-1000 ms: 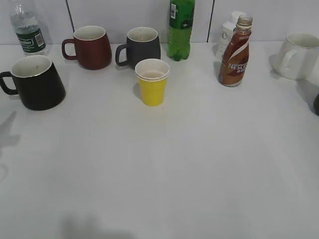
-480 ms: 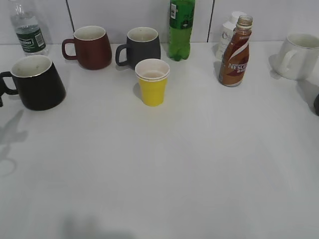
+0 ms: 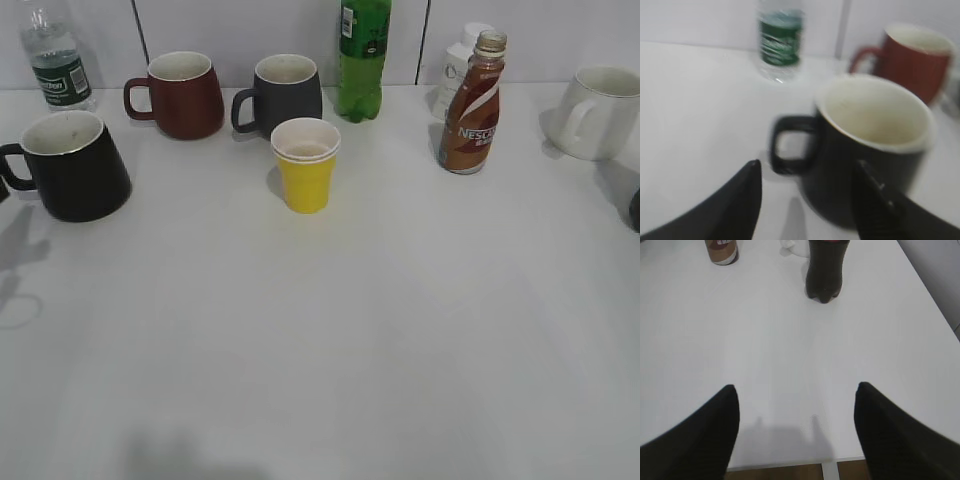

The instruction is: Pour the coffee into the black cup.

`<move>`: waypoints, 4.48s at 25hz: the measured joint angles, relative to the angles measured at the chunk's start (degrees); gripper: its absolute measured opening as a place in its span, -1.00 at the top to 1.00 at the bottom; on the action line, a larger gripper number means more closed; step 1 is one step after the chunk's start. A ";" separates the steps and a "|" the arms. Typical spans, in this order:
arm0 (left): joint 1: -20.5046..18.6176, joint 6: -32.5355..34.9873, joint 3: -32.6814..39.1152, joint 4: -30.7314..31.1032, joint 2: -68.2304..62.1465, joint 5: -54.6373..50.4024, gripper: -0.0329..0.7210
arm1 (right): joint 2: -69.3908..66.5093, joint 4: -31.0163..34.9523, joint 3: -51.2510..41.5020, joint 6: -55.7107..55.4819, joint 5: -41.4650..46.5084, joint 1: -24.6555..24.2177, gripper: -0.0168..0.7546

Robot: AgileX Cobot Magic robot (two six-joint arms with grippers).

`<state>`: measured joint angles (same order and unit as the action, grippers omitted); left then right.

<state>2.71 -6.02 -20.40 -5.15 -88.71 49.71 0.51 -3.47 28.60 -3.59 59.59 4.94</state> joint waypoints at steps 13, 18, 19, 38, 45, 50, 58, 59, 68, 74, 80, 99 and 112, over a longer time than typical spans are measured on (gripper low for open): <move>-0.45 0.00 0.00 -0.80 -10.73 8.33 -0.31 | 0.00 0.00 0.00 0.00 0.00 0.00 -0.50; -1.71 0.00 -0.41 0.57 -12.58 10.55 -0.31 | 0.00 0.00 0.00 0.00 -0.06 0.00 -0.50; -2.22 0.00 -0.70 0.96 -12.81 10.55 -0.31 | 0.00 0.00 0.00 0.00 -0.06 0.00 -0.50; -5.72 0.00 -9.73 9.24 -17.81 6.56 -0.28 | 0.00 0.00 0.00 0.00 -0.01 0.00 -0.50; -6.95 0.12 -12.69 10.92 -18.50 5.13 -0.28 | 0.00 0.00 0.00 0.00 -0.01 0.00 -0.50; -9.64 0.17 -12.74 15.07 -18.51 4.90 -0.28 | 0.00 0.00 0.00 0.00 -0.01 0.00 -0.50; -10.35 0.17 -15.28 21.38 -20.63 4.88 -0.28 | 0.00 0.00 0.00 0.00 -0.01 0.00 -0.50; -10.35 0.17 -15.49 21.65 -20.95 4.96 -0.28 | 0.00 0.00 0.00 0.00 -0.01 0.00 -0.50; -10.54 0.17 -16.62 21.64 -22.57 5.80 -0.24 | 0.00 0.00 0.00 0.00 -0.01 0.00 -0.50; -10.70 0.17 -18.53 21.64 -23.38 5.56 -0.16 | 0.00 0.00 0.00 0.00 -0.01 0.00 -0.50; -10.79 0.19 -22.14 23.22 -25.51 5.18 -0.11 | 0.00 0.00 0.00 0.00 -0.01 0.00 -0.50; -10.42 -0.15 -23.92 30.16 -26.78 8.60 0.78 | 0.00 0.00 0.00 0.00 -0.01 0.00 -0.50; -2.08 -10.84 -23.44 37.60 -20.40 15.54 0.79 | 0.00 0.00 0.00 0.00 -0.01 0.00 -0.50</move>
<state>0.63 -16.85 -43.84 32.46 -109.11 65.24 0.51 -3.47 28.60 -3.59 59.58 4.94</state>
